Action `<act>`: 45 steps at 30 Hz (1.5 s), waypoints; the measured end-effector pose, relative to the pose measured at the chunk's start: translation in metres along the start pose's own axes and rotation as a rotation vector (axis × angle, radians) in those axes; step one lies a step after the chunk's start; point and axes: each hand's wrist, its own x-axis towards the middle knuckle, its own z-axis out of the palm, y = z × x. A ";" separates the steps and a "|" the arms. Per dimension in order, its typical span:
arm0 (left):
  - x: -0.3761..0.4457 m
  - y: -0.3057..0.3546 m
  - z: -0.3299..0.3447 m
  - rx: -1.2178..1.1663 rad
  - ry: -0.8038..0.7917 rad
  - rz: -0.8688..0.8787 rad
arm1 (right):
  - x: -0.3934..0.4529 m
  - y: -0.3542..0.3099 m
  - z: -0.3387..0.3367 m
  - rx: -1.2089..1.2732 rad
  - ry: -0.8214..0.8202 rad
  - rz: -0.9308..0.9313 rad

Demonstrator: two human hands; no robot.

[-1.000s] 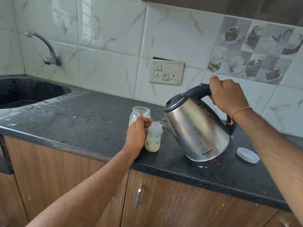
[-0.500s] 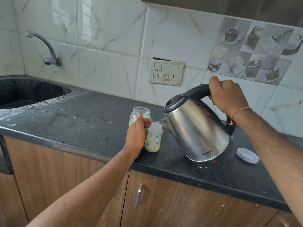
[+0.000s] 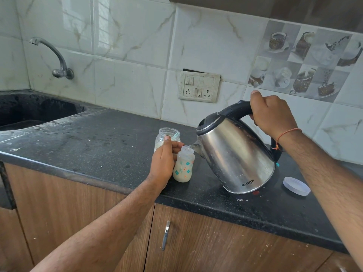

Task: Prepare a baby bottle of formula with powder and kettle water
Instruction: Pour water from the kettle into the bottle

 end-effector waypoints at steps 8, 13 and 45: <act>0.000 0.000 0.001 0.025 -0.012 -0.005 | 0.004 0.004 0.001 -0.020 -0.003 -0.016; -0.001 0.000 0.000 0.013 -0.002 0.001 | 0.008 0.008 0.002 -0.055 -0.011 -0.048; -0.001 0.001 0.001 0.024 0.003 0.006 | 0.002 0.007 0.000 -0.139 -0.013 -0.065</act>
